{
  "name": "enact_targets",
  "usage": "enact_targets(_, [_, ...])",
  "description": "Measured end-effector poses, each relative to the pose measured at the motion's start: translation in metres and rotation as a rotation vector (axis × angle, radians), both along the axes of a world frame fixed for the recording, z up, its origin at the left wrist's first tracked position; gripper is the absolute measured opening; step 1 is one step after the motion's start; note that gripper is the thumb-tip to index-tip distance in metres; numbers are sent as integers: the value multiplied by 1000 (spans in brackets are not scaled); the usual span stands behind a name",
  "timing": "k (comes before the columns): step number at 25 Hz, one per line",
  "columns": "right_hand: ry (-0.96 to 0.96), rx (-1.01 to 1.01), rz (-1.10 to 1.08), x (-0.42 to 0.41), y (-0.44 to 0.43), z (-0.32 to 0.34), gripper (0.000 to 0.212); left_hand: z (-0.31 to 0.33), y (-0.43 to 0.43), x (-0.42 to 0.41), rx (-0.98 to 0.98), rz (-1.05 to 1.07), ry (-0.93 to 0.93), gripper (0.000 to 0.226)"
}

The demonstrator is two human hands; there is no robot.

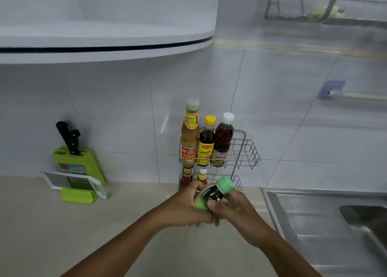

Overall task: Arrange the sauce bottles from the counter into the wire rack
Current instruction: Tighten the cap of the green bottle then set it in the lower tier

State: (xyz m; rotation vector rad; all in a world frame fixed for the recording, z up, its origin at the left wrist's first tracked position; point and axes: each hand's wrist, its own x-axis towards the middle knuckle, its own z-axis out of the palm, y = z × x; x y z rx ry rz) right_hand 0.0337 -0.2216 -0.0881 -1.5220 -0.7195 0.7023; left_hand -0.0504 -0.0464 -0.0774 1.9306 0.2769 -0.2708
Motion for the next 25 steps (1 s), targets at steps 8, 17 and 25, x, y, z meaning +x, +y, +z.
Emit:
enact_targets(8, [-289, -259, -536, 91, 9, -87, 28, -110, 83, 55, 4, 385, 252, 59])
enact_targets(17, [-372, -568, -379, 131, 54, -123, 39, -153, 79, 82, -48, 391, 150, 75])
enact_targets(25, [-444, -652, -247, 136, 58, -147, 37, -161, 84, 76, -127, 378, 126, 74])
